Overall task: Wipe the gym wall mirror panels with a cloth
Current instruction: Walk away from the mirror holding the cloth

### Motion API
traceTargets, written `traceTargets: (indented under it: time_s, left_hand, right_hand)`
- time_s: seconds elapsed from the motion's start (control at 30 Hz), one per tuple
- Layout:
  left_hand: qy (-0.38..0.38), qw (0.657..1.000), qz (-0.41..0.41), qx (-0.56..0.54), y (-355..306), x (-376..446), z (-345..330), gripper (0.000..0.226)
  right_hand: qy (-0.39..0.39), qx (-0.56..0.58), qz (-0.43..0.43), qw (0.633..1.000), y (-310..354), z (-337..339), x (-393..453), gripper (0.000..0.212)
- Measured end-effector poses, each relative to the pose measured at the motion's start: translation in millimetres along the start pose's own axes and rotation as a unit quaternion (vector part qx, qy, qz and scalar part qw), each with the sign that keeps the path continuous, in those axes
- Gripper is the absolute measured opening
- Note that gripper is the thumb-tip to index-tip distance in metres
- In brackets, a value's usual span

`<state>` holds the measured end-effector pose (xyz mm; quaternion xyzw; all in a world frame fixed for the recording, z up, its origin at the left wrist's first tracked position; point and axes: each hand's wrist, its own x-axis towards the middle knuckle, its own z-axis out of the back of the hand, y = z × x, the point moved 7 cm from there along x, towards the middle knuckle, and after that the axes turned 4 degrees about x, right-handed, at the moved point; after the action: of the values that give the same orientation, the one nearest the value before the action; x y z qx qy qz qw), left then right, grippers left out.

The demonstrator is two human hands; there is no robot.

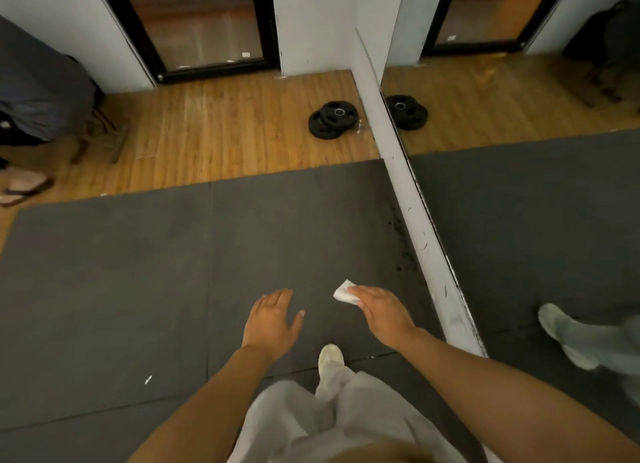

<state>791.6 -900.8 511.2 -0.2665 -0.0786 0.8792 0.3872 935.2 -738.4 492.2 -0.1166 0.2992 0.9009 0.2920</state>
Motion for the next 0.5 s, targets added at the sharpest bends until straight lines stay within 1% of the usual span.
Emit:
traceTargets:
  time_s: [0.1, 0.17, 0.23, 0.4, 0.5]
  left_hand:
    - [-0.001, 1.000, -0.002, -0.010, -12.5, 61.9, 35.3, 0.064]
    - [0.007, 1.000, 0.001, -0.016, -14.8, 105.5, 52.3, 0.059]
    - [0.011, 1.000, 0.008, -0.022, -11.8, 151.6, 65.2, 0.058]
    - [0.034, 0.999, -0.012, -0.017, -5.2, 280.3, 101.6, 0.056]
    - [0.050, 0.998, -0.043, -0.024, -6.5, 352.4, 135.8, 0.057]
  right_hand:
    - [-0.023, -0.001, 0.004, 1.000, 3.6, 44.2, 55.6, 0.042]
    - [-0.032, 0.002, 0.007, 0.999, 2.6, 63.4, 94.3, 0.042]
    - [-0.031, 0.005, 0.005, 0.999, -1.1, 74.2, 134.7, 0.043]
    - [-0.024, -0.011, -0.027, 0.999, -10.1, 109.1, 243.1, 0.049]
    - [-0.023, -0.012, -0.055, 0.998, -11.7, 147.9, 310.0, 0.051]
